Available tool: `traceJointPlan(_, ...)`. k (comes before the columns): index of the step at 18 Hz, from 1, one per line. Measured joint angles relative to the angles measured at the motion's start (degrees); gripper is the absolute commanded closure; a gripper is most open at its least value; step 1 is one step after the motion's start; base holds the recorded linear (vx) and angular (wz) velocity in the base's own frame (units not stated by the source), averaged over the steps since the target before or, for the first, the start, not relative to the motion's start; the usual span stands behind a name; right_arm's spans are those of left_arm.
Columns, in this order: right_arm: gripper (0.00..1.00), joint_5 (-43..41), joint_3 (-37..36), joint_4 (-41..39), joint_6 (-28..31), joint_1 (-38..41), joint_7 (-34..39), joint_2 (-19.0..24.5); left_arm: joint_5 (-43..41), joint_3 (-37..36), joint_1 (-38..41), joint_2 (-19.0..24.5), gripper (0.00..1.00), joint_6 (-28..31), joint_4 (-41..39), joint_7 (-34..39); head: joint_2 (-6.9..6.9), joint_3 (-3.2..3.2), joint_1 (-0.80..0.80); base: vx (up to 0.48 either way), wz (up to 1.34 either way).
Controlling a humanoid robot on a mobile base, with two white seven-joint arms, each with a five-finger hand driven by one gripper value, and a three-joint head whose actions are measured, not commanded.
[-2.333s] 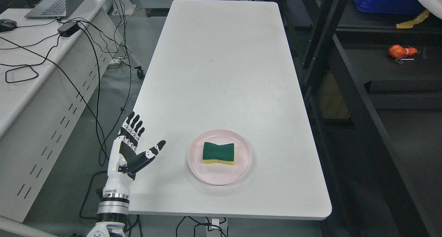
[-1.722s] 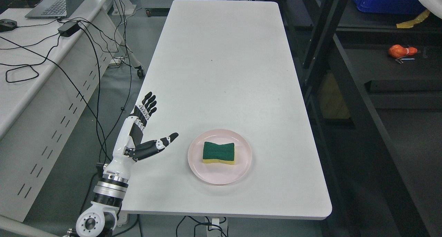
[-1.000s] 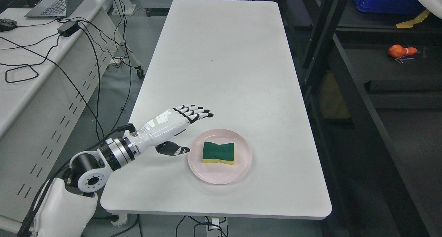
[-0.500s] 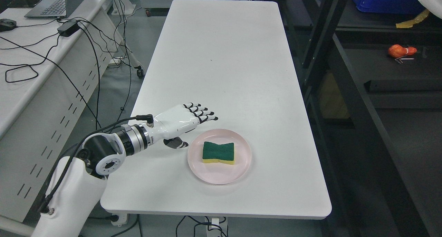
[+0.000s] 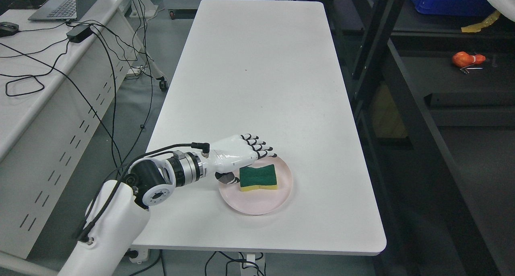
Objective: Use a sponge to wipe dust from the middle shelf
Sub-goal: 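Close the left hand around the sponge on the plate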
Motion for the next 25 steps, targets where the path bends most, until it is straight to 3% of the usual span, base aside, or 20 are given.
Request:
traceJointPlan(4, 0.0, 0.0, 0.0, 0.0, 0.0, 0.0, 0.0, 0.0, -0.2, -1.9, 0.6, -1.0, 0.2, -0.1, 0.5, 0.0, 0.0, 0.0, 0.0, 0.0, 0.0)
traceJointPlan(9, 0.0, 0.0, 0.0, 0.0, 0.0, 0.0, 0.0, 0.0, -0.1, -2.7, 1.2, -1.7, 0.55, -2.0, 0.8, 0.0, 0.0, 0.0, 0.0, 0.0, 0.0)
traceJointPlan(15, 0.0, 0.0, 0.0, 0.0, 0.0, 0.0, 0.0, 0.0, 1.5, 0.3, 1.7, -2.3, 0.98, -10.4, 1.0, -0.4, 0.0, 0.0, 0.0, 0.0, 0.0)
traceJointPlan(25, 0.0, 0.0, 0.0, 0.0, 0.0, 0.0, 0.0, 0.0, 6.8, 10.4, 2.1, -2.8, 1.0, -13.9, 0.7, -0.4, 0.0, 0.0, 0.0, 0.0, 0.0)
